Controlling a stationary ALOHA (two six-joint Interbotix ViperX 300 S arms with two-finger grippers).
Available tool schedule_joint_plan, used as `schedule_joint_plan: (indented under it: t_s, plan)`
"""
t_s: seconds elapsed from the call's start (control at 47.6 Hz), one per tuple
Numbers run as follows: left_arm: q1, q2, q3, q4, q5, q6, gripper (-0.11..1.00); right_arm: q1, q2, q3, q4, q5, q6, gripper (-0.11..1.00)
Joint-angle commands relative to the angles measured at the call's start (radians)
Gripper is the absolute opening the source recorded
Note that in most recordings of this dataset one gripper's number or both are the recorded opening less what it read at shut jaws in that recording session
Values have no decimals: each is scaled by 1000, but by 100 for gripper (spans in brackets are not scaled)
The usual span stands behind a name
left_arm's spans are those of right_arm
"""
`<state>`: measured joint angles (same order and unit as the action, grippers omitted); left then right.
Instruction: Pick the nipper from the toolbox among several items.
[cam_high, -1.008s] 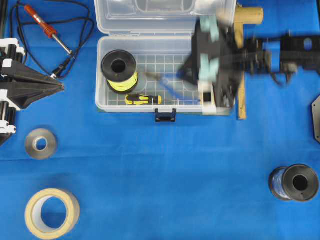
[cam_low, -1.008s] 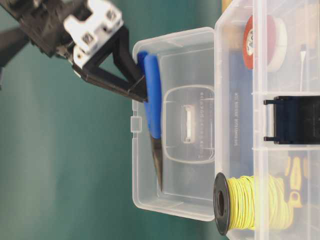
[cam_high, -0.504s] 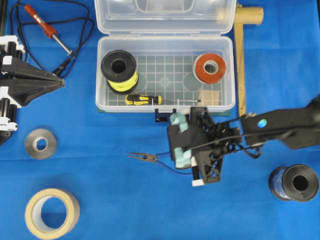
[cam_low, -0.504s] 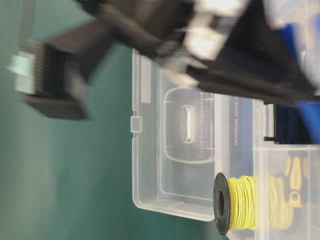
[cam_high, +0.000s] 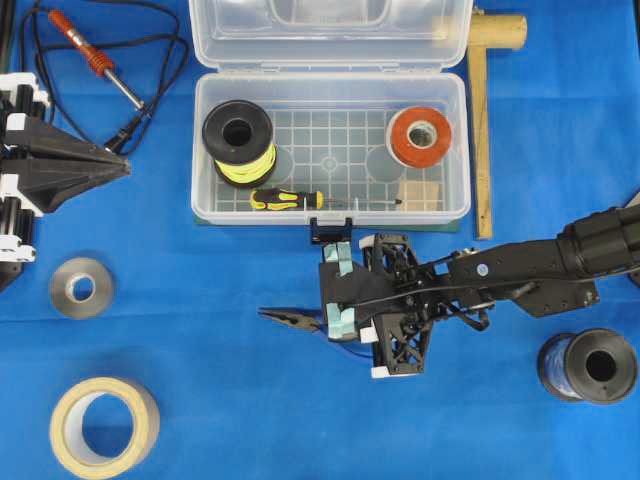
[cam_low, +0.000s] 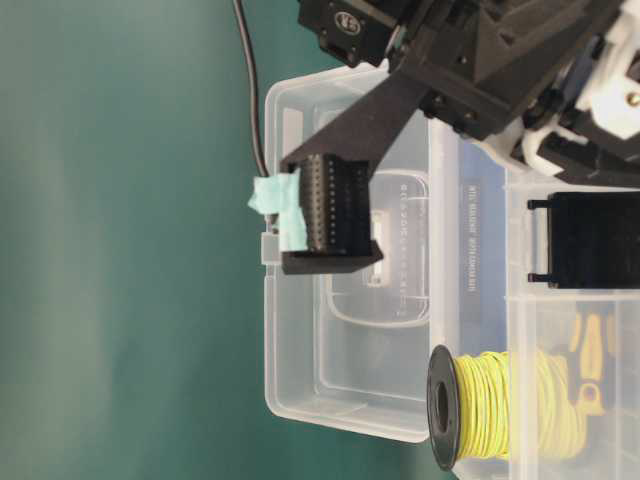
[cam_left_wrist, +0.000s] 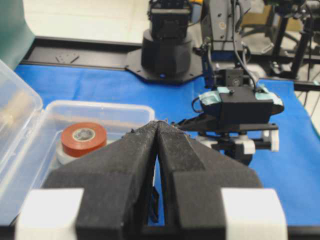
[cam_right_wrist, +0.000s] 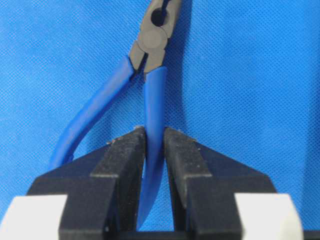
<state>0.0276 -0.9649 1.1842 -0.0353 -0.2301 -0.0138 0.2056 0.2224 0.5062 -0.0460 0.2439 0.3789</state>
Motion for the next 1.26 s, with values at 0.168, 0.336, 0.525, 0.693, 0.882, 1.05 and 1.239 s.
schedule_joint_plan:
  t_s: [0.168,0.336,0.525,0.693,0.882,1.05,1.239]
  plan:
    - [2,-5,-9,-2,3,-2,0,-14,-95,-32,-12,101,-9,58]
    - [2,-14,-11,-2,12,-2,0,-25,-278,-17,-78,199,-9,82]
    - [3,-18,-9,-2,14,-3,0,-44,-505,60,-187,229,3,79]
    - [2,-21,-8,-3,15,-3,0,-92,-724,219,-209,160,3,79]
    - [3,-25,-6,-2,17,-3,0,-133,-980,439,-209,32,5,79]
    - [2,-23,-5,-3,17,-3,0,-172,-1175,607,-202,-49,5,79]
    - [3,-21,2,-2,18,-3,0,-207,-1282,729,-193,-75,20,79]
